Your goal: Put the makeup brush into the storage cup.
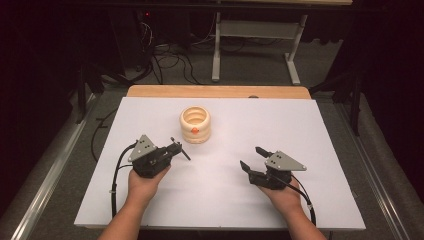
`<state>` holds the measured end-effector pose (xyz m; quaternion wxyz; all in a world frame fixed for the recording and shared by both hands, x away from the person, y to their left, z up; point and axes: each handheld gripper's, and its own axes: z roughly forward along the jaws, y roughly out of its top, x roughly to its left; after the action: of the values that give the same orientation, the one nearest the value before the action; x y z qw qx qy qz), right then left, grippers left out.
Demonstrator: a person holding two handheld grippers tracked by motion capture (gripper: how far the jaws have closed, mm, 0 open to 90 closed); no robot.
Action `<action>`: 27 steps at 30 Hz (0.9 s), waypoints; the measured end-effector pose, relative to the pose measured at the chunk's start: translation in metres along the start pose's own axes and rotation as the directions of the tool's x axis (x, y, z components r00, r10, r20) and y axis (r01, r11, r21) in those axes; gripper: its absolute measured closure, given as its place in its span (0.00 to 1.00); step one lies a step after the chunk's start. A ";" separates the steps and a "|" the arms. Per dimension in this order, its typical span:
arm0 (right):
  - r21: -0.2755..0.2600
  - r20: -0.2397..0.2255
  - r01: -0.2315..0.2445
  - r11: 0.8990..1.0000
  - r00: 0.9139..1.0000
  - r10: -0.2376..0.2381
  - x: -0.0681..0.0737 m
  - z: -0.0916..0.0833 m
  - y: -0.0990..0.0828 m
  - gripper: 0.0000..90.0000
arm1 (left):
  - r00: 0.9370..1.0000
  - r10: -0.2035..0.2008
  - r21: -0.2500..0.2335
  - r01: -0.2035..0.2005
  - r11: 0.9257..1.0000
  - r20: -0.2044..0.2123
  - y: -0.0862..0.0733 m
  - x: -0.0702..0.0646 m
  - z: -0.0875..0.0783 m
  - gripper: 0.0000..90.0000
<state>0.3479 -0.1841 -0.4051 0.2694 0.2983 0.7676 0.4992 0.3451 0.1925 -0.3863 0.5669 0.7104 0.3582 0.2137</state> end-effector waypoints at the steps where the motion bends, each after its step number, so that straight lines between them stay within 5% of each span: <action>1: 0.000 0.004 0.003 1.000 1.000 -0.003 -0.001 -0.001 0.000 0.32 | 1.000 -0.001 -0.001 0.001 1.000 -0.002 0.000 0.001 0.000 0.93; 27: 0.005 0.055 -0.058 0.998 0.997 0.058 -0.018 -0.014 -0.012 0.01 | 0.997 0.024 0.014 -0.023 1.000 -0.072 0.006 0.007 -0.011 0.93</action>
<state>0.3475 -0.2097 -0.4088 0.2749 0.3349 0.7527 0.4957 0.3432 0.2044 -0.3781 0.5465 0.7100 0.3714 0.2437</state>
